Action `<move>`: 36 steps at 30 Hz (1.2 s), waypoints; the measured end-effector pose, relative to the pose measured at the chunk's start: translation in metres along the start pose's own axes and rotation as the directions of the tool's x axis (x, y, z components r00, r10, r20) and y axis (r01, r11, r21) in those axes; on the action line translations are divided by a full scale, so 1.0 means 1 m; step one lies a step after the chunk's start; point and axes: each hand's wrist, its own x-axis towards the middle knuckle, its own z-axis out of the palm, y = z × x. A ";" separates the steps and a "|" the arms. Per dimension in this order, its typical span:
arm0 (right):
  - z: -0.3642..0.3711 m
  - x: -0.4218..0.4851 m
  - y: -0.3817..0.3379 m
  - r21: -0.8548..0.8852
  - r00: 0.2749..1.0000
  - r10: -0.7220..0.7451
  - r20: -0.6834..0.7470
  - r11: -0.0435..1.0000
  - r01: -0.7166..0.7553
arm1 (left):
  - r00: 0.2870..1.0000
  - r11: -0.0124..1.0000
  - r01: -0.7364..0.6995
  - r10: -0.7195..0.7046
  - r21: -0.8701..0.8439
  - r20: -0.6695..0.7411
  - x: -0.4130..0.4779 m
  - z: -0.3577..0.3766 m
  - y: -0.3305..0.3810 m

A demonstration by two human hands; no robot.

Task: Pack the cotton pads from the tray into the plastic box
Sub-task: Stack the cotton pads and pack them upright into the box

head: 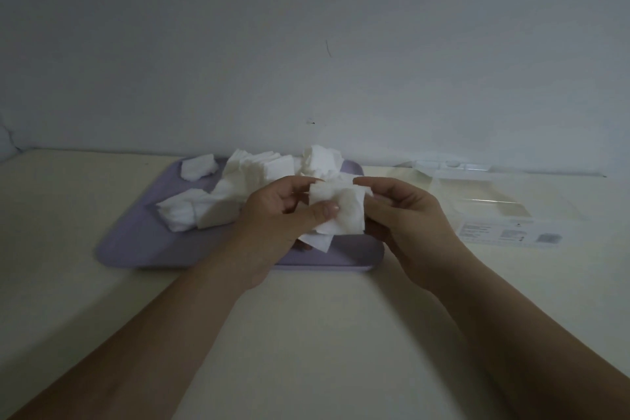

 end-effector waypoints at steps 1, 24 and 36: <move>0.000 0.000 -0.001 0.030 1.000 0.011 0.012 0.999 -0.011 | 1.000 1.000 0.001 -0.002 -0.004 -0.020 -0.001 0.000 0.000; -0.007 0.003 0.004 -0.380 0.935 -0.172 -0.312 0.924 0.043 | 0.996 0.952 0.054 -0.029 -0.302 0.087 0.000 0.003 0.008; 0.002 -0.001 -0.001 -0.272 0.993 -0.116 -0.028 0.957 0.104 | 0.996 0.992 -0.069 0.074 0.102 -0.044 0.000 0.003 0.002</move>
